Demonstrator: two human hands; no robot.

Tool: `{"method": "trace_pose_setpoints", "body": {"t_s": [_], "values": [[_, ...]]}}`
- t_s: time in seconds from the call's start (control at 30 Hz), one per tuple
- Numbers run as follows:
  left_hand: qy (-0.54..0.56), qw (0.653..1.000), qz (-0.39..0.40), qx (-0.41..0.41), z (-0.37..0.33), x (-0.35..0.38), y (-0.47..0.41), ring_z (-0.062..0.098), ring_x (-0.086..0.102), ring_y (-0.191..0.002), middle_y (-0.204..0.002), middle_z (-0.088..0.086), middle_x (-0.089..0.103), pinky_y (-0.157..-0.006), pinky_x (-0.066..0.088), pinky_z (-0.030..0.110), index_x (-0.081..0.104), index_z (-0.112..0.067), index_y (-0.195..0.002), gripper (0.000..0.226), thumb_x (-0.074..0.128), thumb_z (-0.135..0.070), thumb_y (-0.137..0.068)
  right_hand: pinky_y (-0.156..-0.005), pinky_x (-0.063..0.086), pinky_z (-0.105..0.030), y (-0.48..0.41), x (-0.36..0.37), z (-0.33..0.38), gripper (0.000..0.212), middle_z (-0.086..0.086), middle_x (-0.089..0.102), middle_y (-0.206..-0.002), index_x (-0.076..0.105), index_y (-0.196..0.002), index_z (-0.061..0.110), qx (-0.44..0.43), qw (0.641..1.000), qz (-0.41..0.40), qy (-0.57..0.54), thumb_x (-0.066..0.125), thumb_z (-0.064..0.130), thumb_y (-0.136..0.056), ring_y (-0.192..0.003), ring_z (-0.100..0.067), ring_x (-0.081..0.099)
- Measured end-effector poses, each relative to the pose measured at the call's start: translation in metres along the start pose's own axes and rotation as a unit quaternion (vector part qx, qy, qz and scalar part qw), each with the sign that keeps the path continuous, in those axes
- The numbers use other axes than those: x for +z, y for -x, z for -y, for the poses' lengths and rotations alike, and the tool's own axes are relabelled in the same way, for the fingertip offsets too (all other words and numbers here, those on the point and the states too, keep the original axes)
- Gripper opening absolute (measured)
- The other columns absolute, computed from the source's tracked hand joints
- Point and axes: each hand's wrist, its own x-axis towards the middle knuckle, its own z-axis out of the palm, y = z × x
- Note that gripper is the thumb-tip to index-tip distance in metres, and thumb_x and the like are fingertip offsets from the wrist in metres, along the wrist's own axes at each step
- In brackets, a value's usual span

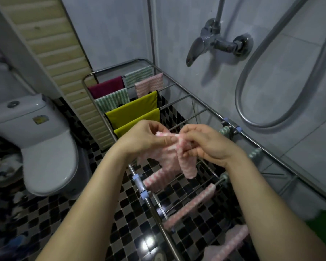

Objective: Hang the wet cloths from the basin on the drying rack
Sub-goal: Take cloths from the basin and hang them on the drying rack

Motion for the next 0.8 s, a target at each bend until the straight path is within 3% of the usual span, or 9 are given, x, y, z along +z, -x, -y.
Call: {"method": "trace_pose_setpoints", "body": {"t_s": [0.1,0.23,0.3,0.37,0.43,0.5,0.6,0.7,0.8], "values": [[-0.026,0.999,-0.007,-0.036,0.005,-0.006,-0.002,0.014,0.065,-0.062,-0.072,0.005,0.072,-0.055,0.050,0.025,0.070,-0.003,-0.079,0.038,0.082,-0.035,-0.065,-0.064,0.050,-0.030,-0.005,-0.002,-0.001,0.022,-0.010,0.050,-0.074,0.057,-0.076,0.010,-0.017,0.999,-0.043,-0.013,0.045,0.000,-0.093,-0.070,-0.018,0.049],[0.054,0.996,-0.075,-0.003,0.019,-0.016,-0.019,0.018,0.062,-0.071,-0.074,0.006,0.068,-0.071,0.048,0.035,0.068,-0.004,-0.077,0.034,0.079,-0.033,-0.064,-0.070,0.048,-0.036,-0.021,-0.005,0.002,0.009,-0.008,0.048,-0.070,0.057,-0.069,0.010,-0.037,0.991,-0.105,-0.071,0.053,0.007,-0.076,-0.070,-0.018,0.048],[0.105,0.991,-0.078,0.030,0.024,-0.018,-0.036,0.020,0.063,-0.073,-0.076,0.007,0.068,-0.071,0.049,0.034,0.069,-0.008,-0.080,0.018,0.074,-0.025,-0.076,-0.077,0.052,-0.037,-0.033,-0.012,0.000,0.009,-0.008,0.055,-0.077,0.059,-0.073,0.011,-0.021,0.989,-0.148,0.010,0.056,0.007,-0.080,-0.077,-0.019,0.053],[0.081,0.994,-0.039,0.056,0.025,-0.016,-0.057,0.013,0.066,-0.074,-0.082,0.004,0.071,-0.068,0.053,0.026,0.070,-0.008,-0.093,0.010,0.064,-0.015,-0.090,-0.080,0.052,-0.029,-0.041,-0.021,-0.001,0.012,-0.002,0.066,-0.101,0.061,-0.088,0.012,-0.007,0.973,-0.174,0.150,0.059,0.000,-0.086,-0.092,-0.013,0.060],[-0.001,0.996,0.015,0.086,0.023,-0.012,-0.080,0.000,0.064,-0.081,-0.091,-0.007,0.071,-0.073,0.051,0.016,0.070,-0.012,-0.105,0.017,0.056,-0.013,-0.096,-0.090,0.048,-0.019,-0.052,-0.031,0.002,0.038,0.007,0.061,-0.124,0.060,-0.113,0.018,-0.018,0.961,-0.138,0.238,0.065,-0.004,-0.083,-0.115,-0.003,0.056],[-0.056,0.992,0.058,0.100,0.023,-0.005,-0.097,-0.006,0.060,-0.093,-0.106,-0.010,0.069,-0.084,0.045,0.011,0.069,-0.013,-0.114,0.023,0.054,-0.010,-0.096,-0.094,0.047,-0.015,-0.059,-0.034,0.008,0.054,0.011,0.057,-0.130,0.056,-0.125,0.022,-0.025,0.962,-0.075,0.261,0.066,-0.007,-0.081,-0.121,0.003,0.051],[-0.098,0.985,0.102,0.101,0.029,-0.001,-0.123,-0.001,0.060,-0.101,-0.113,-0.007,0.067,-0.086,0.045,0.008,0.069,-0.013,-0.117,0.026,0.055,-0.009,-0.095,-0.090,0.051,-0.018,-0.081,-0.042,0.006,0.051,0.004,0.065,-0.118,0.060,-0.113,0.027,-0.002,0.963,-0.050,0.266,0.067,-0.011,-0.079,-0.108,-0.003,0.061],[-0.096,0.984,0.101,0.115,0.038,-0.004,-0.136,0.001,0.061,-0.102,-0.112,-0.005,0.069,-0.091,0.046,0.016,0.069,-0.013,-0.117,0.027,0.055,-0.006,-0.095,-0.081,0.052,-0.021,-0.094,-0.060,0.001,0.028,-0.009,0.070,-0.101,0.068,-0.102,0.015,0.042,0.941,-0.067,0.330,0.073,0.001,-0.079,-0.089,-0.010,0.064],[-0.092,0.987,0.061,0.114,0.045,-0.008,-0.146,0.000,0.061,-0.100,-0.109,-0.008,0.070,-0.092,0.047,0.022,0.071,-0.018,-0.112,0.024,0.054,-0.011,-0.096,-0.075,0.054,-0.032,-0.097,-0.085,-0.003,0.010,0.004,0.072,-0.080,0.072,-0.082,0.023,0.099,0.914,-0.098,0.382,0.080,0.019,-0.076,-0.076,-0.011,0.066]]}}
